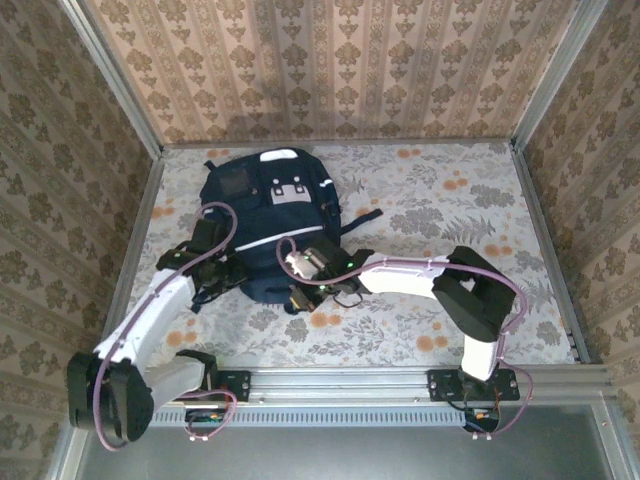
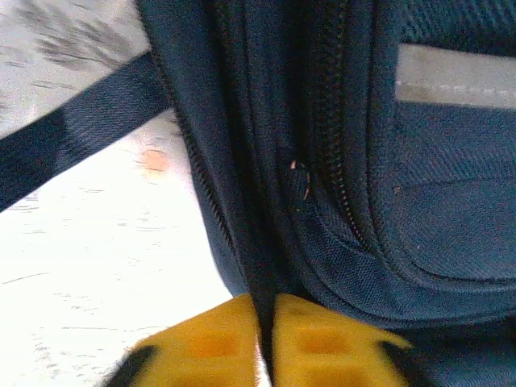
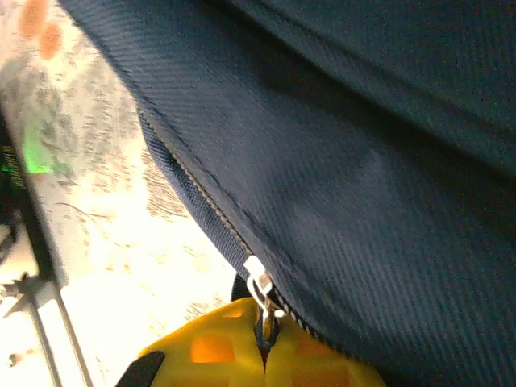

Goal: Pack the student bag

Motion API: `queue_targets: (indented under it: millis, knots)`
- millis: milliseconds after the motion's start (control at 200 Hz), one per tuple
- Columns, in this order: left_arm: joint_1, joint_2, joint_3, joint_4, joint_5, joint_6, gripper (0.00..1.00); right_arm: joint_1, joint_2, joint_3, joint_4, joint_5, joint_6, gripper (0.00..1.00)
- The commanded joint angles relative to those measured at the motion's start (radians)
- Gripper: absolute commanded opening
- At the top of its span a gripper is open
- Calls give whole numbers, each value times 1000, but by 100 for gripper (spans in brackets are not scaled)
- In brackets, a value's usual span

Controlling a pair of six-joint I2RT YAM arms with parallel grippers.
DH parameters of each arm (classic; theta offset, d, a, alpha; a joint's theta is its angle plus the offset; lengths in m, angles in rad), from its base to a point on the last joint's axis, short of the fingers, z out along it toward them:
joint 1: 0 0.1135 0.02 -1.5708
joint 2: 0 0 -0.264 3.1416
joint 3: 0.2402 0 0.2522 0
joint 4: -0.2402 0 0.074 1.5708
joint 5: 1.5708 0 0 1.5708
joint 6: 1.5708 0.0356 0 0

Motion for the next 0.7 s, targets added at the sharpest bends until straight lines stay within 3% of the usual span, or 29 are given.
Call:
queue_targets:
  millis: [0,120,285,490,695]
  knots:
    - [8,-62,-3,-64,-29,-18,38,5,85,85,17,-51,89,0]
    - [6,-105,-35,-36,64,-137,45,6,130,129,30,-55,126,0]
    - [-29,-137,-191,214,256,-405,55,5,139,120,52,-27,131,0]
    - [-50,-104,-222,228,213,-562,55,6,130,88,83,-10,133,0]
    - [-52,-153,-198,250,195,-569,54,5,132,69,110,-15,142,0]
